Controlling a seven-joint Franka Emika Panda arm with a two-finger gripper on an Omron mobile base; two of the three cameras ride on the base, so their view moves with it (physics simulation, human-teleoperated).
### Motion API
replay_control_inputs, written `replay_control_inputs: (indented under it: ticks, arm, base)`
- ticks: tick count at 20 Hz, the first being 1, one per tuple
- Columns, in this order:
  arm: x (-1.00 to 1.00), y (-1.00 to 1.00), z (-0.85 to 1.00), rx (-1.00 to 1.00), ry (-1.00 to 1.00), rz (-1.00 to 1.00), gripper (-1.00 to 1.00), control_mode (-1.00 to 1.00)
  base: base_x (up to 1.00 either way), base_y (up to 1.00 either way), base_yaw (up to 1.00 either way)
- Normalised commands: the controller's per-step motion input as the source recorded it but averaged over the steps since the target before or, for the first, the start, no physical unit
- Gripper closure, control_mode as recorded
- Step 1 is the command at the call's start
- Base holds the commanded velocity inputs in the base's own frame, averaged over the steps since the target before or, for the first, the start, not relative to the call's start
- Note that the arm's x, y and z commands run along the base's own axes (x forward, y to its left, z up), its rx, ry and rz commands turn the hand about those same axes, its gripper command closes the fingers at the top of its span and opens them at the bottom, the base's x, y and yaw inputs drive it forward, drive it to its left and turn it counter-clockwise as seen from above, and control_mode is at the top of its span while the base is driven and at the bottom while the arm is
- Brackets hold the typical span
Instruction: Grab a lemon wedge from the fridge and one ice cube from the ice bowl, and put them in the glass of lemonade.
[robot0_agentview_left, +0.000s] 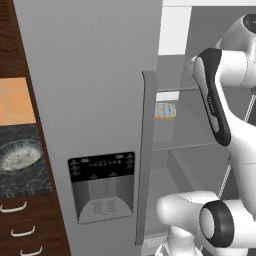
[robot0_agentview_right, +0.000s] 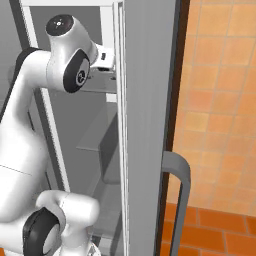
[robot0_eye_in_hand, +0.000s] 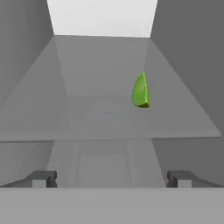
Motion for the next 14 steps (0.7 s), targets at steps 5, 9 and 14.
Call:
replay_control_inputs:
  ticks: [5, 9, 14]
  arm:
    - [0.78, -0.72, -0.43, 0.04, 0.00, 0.00, -1.00, -1.00]
    - [0.81, -0.11, -0.23, 0.00, 0.00, 0.02, -1.00, -1.00]
    - [0.73, -0.15, -0.02, 0.00, 0.01, 0.01, -1.00, -1.00]
  base:
    - [0.00, 0.00, 0.00]
    - [0.00, 0.00, 0.00]
    - [0.00, 0.00, 0.00]
